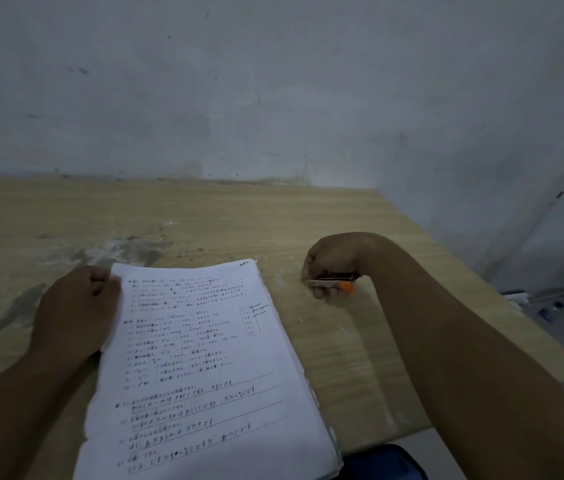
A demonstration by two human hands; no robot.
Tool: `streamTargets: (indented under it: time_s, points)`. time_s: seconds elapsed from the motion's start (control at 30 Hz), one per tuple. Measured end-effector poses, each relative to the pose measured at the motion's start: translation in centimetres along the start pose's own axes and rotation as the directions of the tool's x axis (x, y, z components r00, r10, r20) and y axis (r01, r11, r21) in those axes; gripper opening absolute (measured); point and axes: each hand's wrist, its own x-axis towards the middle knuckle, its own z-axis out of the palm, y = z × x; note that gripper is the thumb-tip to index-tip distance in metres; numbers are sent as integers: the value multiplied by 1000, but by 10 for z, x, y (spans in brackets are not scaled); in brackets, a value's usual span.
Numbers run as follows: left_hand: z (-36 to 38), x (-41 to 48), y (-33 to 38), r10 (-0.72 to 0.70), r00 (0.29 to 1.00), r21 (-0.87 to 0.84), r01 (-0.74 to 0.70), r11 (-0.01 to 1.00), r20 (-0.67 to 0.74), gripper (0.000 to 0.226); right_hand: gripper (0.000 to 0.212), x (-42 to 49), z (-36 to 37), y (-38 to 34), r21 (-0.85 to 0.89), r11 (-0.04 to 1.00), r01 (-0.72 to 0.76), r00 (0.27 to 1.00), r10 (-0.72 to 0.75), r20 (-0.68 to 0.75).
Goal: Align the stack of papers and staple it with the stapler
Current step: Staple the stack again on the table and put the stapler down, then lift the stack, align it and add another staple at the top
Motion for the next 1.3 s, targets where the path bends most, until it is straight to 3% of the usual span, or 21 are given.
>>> streamTargets:
  time_s: [0.33,0.43,0.6,0.7,0.87,0.97,1.07,1.17,1.3]
  points:
    - [-1,1,-2,-18,1000,-15,18,1000,13,17,31,-1,-1,0,-69,998,-6,999,3,-52]
    - [-1,1,-2,-23,1000,-12,23,1000,21,18,29,-2,0,2,-108,994,20,983,-39,-181]
    - [-2,0,0,-20,1000,-15,21,1000,14,17,20,19,11,11,-205,979,16,864,-116,-490]
    - [-3,-1,0,-18,1000,-18,19,1000,23,18,25,24,17,15,-193,979,68,787,-172,-593]
    - [-5,-3,4,-7,1000,-22,7,1000,17,15,25,24,24,24,-86,990,114,733,-142,-665]
    - [-5,-4,4,1,1000,-20,0,1000,14,14,45,23,26,30,-25,995,101,718,-90,-691]
    - [-5,-4,4,2,1000,-29,-2,1000,8,15,33,20,31,31,-14,995,103,698,-82,-711]
    - [-5,-4,3,-13,1000,-47,14,999,13,19,30,17,37,26,-72,997,34,662,-76,-745]
    - [-5,-2,1,-31,999,-49,31,998,12,19,29,3,56,1,-280,960,-11,518,-234,-823]
